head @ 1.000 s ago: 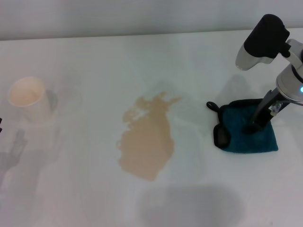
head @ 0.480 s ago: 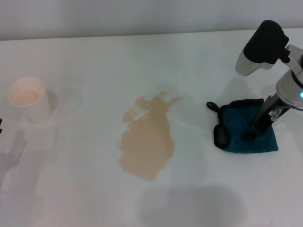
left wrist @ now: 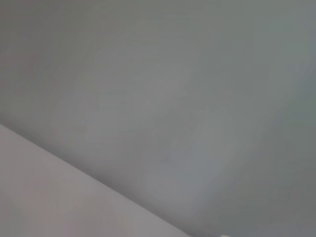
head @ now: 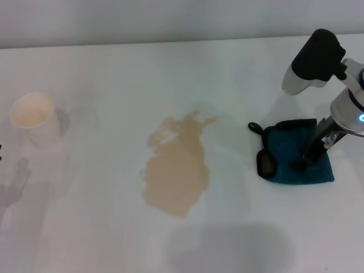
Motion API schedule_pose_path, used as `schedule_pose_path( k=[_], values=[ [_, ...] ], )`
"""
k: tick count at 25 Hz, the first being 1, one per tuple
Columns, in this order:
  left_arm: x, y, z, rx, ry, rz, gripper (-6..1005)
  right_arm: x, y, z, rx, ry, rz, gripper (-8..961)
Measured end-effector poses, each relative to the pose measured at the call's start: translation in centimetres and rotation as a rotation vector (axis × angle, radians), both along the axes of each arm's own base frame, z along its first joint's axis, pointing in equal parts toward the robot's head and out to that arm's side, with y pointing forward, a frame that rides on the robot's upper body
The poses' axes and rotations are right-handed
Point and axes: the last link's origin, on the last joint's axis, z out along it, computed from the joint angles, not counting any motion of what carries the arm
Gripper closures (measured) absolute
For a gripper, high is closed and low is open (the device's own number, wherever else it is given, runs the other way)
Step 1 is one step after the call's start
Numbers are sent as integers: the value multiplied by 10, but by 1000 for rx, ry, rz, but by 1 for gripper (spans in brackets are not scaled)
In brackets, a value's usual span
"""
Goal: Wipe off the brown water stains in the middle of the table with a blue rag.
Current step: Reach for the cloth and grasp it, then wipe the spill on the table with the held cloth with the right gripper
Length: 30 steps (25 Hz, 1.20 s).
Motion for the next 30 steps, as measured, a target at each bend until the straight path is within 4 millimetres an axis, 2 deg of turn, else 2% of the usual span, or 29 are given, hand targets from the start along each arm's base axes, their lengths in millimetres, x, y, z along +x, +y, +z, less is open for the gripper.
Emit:
schedule_pose_path(
  k=[15,26,30],
  values=[
    [0,0,1,3,2,-4,119,6,-1,-5,-9,-5,-15,574],
    [0,-1,1,6,1,-7,119,6,-3,-7,-14,-2,-20,629],
    [0,-1,2,7,1,-7,119,6,-3,-7,-15,-2,-23,767]
  ],
)
